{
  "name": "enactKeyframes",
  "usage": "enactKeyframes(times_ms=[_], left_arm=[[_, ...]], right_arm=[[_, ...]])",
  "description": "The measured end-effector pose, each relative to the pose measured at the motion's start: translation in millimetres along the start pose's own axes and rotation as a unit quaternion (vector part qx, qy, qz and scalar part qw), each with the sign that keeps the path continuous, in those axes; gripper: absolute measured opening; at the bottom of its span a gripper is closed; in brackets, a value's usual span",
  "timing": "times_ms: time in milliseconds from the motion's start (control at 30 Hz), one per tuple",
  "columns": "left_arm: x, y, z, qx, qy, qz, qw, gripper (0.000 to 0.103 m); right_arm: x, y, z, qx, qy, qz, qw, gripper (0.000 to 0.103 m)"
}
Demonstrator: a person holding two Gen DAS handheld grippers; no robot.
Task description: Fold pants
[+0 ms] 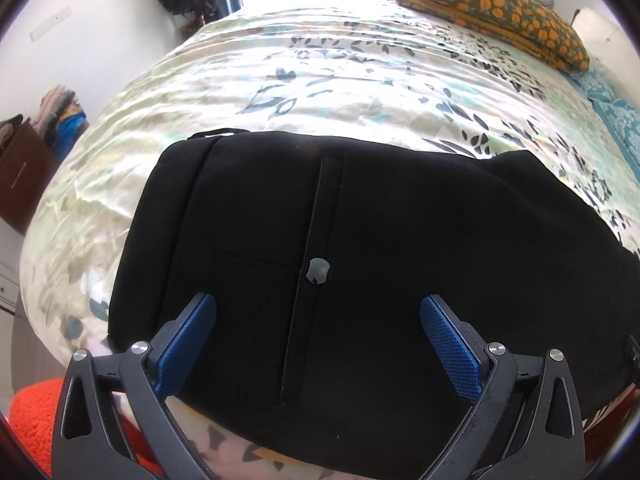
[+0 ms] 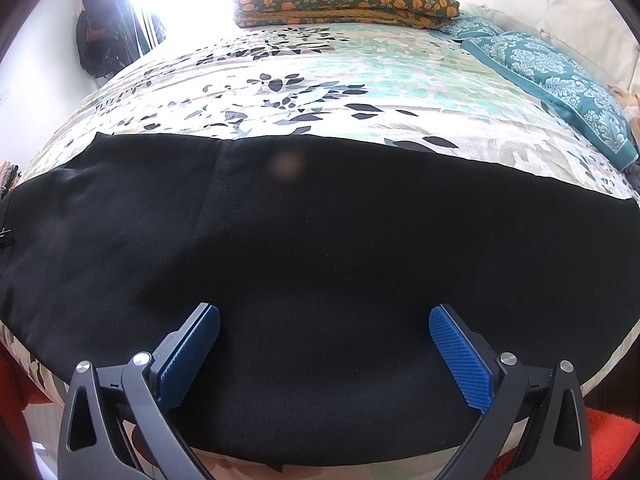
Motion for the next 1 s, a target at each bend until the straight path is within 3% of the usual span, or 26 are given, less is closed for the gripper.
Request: enactKeyframes(times_ms=[167, 367, 567, 700, 800, 900, 1000], left_arm=[[-16.3, 9.0, 11.4, -0.017, -0.031, -0.010, 0.9993, 0.102], [10.6, 16.6, -3.9, -0.005, 0.009, 0.011, 0.9999, 0.102], [1.1, 15.1, -2.3, 0.000, 0.002, 0.012, 0.9999, 0.102], [-22.0, 32.8, 6.1, -0.041, -0.037, -0.009, 0.9985, 0.102], [-19.4, 39.8, 1.9, -0.023, -0.029, 0.003, 0.9993, 0.102], [-0.9, 44.8, -15.0, -0.005, 0.012, 0.029, 0.9995, 0.103], [-8.4, 47.2, -16.7, -0.028, 0.000, 0.023, 0.9993, 0.102]], right_arm=[[-0.1, 0.8, -1.1, 0.001, -0.002, 0.000, 1.000, 0.103], [0.3, 0.8, -1.1, 0.001, -0.003, -0.001, 1.000, 0.103], [-0.1, 1.3, -0.8, 0.001, -0.004, 0.001, 1.000, 0.103], [-9.1, -3.2, 9.8, 0.014, 0.007, 0.026, 1.000, 0.103], [-34.9, -13.2, 15.9, 0.046, -0.028, 0.049, 0.997, 0.103], [-43.2, -14.8, 6.5, 0.055, 0.001, 0.060, 0.997, 0.103], [-39.4, -8.4, -10.4, 0.047, 0.038, 0.067, 0.996, 0.103]])
Point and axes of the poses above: each gripper's, at about its wrist camera, not at the fingertips, and x roughly the way its jaws point, y to its left, z to its top, the point moved 4 cm from there along x, roughly the way its jaws point, and after that the axes turned 10 degrees about x, right-handed, at the moved point
